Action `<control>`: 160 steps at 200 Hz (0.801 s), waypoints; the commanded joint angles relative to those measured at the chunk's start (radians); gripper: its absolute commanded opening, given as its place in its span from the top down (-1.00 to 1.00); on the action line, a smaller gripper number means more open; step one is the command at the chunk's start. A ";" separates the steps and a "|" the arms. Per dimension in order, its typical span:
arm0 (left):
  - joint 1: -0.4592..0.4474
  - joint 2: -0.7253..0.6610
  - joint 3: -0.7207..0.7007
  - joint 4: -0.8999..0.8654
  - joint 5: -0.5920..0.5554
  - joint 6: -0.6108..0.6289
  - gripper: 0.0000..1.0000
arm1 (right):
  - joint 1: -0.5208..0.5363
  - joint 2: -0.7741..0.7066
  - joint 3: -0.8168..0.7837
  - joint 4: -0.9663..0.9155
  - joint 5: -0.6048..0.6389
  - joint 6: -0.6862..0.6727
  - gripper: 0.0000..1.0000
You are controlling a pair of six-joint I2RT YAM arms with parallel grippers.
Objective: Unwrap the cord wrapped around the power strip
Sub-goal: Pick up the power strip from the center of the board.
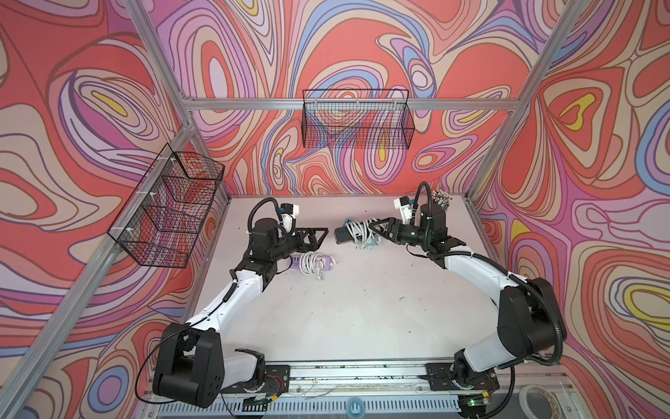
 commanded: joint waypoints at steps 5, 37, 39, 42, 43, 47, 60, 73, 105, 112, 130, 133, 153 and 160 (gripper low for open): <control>-0.002 0.041 -0.020 0.260 0.175 -0.160 -1.00 | 0.003 -0.058 0.077 0.023 -0.043 0.014 0.28; -0.002 0.079 -0.038 0.480 0.226 -0.285 -0.96 | 0.003 -0.068 0.103 0.040 -0.065 0.048 0.27; -0.002 0.081 -0.038 0.488 0.228 -0.290 -0.95 | 0.003 -0.067 0.105 0.041 -0.065 0.050 0.27; -0.003 0.084 -0.038 0.500 0.230 -0.296 -0.94 | 0.003 -0.068 0.107 0.043 -0.067 0.052 0.28; -0.003 0.085 -0.038 0.503 0.230 -0.298 -0.93 | 0.003 -0.068 0.108 0.043 -0.068 0.054 0.27; -0.005 0.090 -0.036 0.515 0.234 -0.305 -0.92 | 0.003 -0.069 0.111 0.046 -0.069 0.059 0.27; -0.006 0.102 -0.033 0.553 0.241 -0.327 -0.87 | 0.003 -0.067 0.118 0.051 -0.079 0.068 0.27; -0.010 0.113 -0.033 0.607 0.251 -0.355 -0.84 | 0.004 -0.069 0.119 0.056 -0.081 0.072 0.27; -0.049 0.126 -0.001 0.577 0.272 -0.337 -0.68 | 0.005 -0.070 0.121 0.063 -0.075 0.078 0.27; -0.059 0.128 0.006 0.552 0.270 -0.321 -0.62 | 0.004 -0.069 0.123 0.064 -0.073 0.077 0.27; -0.076 0.131 0.012 0.514 0.263 -0.295 -0.58 | 0.004 -0.071 0.131 0.063 -0.069 0.076 0.27; -0.077 0.131 0.011 0.514 0.261 -0.295 -0.58 | 0.003 -0.071 0.133 0.063 -0.068 0.075 0.27; -0.078 0.134 0.004 0.515 0.253 -0.299 -0.57 | 0.005 -0.071 0.144 0.051 -0.064 0.065 0.27; -0.081 0.134 0.003 0.514 0.251 -0.299 -0.54 | 0.004 -0.072 0.147 0.047 -0.062 0.064 0.27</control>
